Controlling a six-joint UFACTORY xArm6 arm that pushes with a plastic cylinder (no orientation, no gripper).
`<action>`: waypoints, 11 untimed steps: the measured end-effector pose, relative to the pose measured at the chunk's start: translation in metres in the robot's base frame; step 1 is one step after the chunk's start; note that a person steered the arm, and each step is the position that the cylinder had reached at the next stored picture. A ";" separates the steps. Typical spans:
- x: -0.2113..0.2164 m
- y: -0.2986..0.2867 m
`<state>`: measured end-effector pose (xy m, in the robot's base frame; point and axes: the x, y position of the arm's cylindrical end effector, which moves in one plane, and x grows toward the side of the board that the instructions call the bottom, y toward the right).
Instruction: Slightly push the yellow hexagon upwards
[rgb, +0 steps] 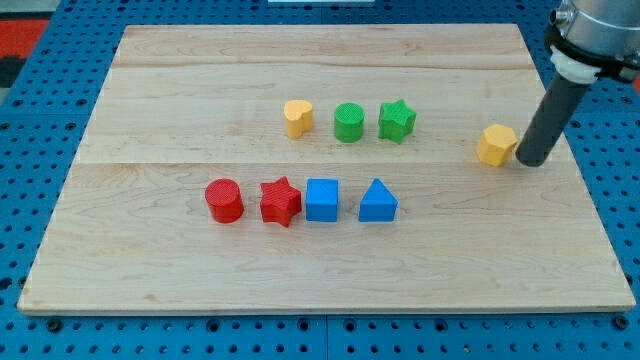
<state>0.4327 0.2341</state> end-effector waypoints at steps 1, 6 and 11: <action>-0.010 -0.029; -0.033 -0.035; 0.021 -0.007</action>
